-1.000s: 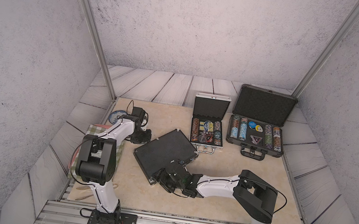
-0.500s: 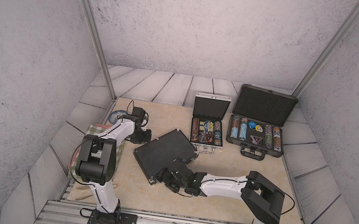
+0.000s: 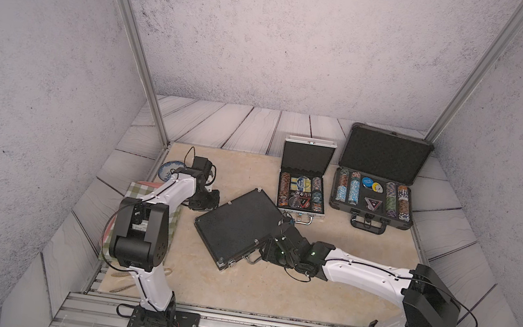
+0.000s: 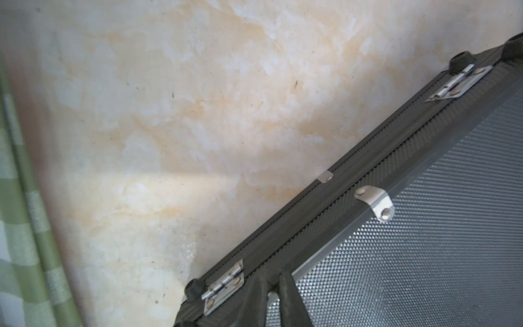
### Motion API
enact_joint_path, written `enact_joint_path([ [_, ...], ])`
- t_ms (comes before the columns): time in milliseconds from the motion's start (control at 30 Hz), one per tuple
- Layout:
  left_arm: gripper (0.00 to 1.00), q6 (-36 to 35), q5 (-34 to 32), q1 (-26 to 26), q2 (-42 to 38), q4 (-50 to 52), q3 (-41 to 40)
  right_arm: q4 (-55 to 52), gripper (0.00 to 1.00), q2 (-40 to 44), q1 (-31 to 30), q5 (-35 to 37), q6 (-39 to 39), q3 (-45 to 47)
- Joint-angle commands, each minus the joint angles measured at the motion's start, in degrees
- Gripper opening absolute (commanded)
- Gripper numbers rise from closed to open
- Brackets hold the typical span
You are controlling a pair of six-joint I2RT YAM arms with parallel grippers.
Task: Close the poker set cases
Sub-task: Fasten the fastener on the poker set case.
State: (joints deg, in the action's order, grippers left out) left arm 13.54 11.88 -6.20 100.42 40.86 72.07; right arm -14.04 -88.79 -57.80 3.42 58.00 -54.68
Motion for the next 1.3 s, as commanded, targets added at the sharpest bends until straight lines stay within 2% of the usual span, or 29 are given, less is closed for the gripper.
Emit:
enact_joint_path([
  [0,0.13,0.35,-0.84,-0.38,-0.3,7.47,-2.02,-6.68,0.54,0.41,1.05,2.33,-11.36,-1.63],
  [300,0.13,0.26,-0.72,-0.32,-1.84,7.57,-2.54,-6.79,0.5,-7.03,3.88,-2.43,-27.38,-6.0],
  [500,0.13,0.61,-0.54,-0.35,-2.86,7.43,-2.96,-4.31,0.47,-10.87,5.39,-5.92,-31.71,-6.43],
  [633,0.13,0.69,-0.63,-0.31,-2.69,7.39,-3.08,-3.58,0.47,-10.58,6.24,-4.84,-31.09,-6.32],
  [700,0.13,0.87,-0.56,-0.35,-2.93,7.4,-2.77,-4.47,0.51,-9.56,7.16,-5.64,-29.75,-6.67],
  [833,0.14,0.71,0.6,-0.63,-4.31,7.04,-1.46,-5.7,0.64,-6.6,10.34,-6.58,-23.1,-5.93],
  [933,0.15,0.87,1.88,-1.13,-4.52,6.26,0.26,-4.2,0.66,-5.44,13.73,-8.78,-18.06,-4.58],
  [1100,0.15,0.57,1.88,-5.58,-3.48,4.95,2.85,-0.84,0.72,-5.46,16.13,-9.57,-14.65,-3.12],
  [1267,0.15,0.61,-0.26,-9.0,0.21,5.31,4.83,5.47,0.73,-7.21,17.11,-11.71,-11.27,-2.39],
])
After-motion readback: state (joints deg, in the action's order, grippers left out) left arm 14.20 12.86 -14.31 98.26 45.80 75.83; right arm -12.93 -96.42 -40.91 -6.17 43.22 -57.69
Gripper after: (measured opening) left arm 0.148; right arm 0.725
